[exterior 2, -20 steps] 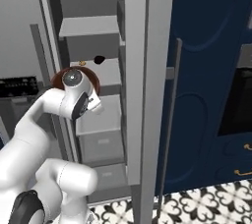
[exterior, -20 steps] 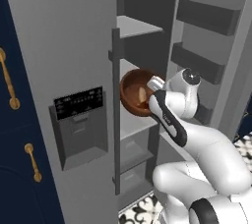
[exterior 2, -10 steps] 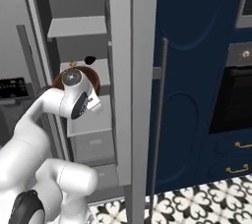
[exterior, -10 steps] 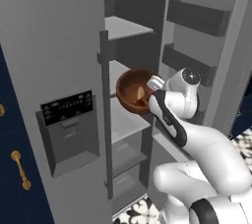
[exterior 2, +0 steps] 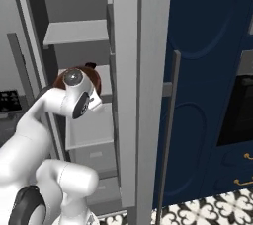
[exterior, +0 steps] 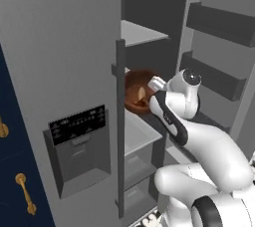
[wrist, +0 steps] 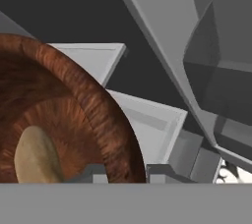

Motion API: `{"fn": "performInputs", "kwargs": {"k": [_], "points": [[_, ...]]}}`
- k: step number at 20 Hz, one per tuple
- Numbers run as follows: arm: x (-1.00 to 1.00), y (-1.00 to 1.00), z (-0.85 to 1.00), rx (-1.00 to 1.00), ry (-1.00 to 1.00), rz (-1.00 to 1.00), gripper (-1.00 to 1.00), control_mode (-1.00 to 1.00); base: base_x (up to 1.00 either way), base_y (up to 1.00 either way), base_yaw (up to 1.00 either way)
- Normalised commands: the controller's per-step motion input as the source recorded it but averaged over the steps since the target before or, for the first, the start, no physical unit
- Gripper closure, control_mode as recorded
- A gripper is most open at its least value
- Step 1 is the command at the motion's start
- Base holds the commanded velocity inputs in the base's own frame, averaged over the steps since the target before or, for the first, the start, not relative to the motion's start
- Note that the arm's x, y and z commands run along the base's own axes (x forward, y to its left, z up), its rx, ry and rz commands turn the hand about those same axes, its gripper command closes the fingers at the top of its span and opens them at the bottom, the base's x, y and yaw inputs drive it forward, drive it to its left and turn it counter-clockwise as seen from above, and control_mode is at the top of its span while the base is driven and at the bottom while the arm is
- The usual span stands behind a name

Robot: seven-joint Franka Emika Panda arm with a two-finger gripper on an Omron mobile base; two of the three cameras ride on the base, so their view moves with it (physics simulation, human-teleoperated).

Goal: Pick the chicken drumstick and sweet potato from their plates and place them in the bowl. Then put the bowl in the fridge.

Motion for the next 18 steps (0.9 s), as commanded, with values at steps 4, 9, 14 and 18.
{"fn": "performInputs", "kwargs": {"k": [4,9,14,18], "points": [[0.47,-0.08,0.0,0.01,0.02,-0.03,1.0,-1.0,0.0,0.0,0.0],[0.79,-0.04,0.0,0.05,0.04,-0.1,1.0,-1.0,0.0,0.0,0.0],[0.64,0.13,-0.02,0.09,0.02,-0.06,1.0,-1.0,0.0,0.0,0.0],[0.1,0.16,-0.08,0.07,0.0,0.0,1.0,-1.0,0.0,0.0,0.0]]}}
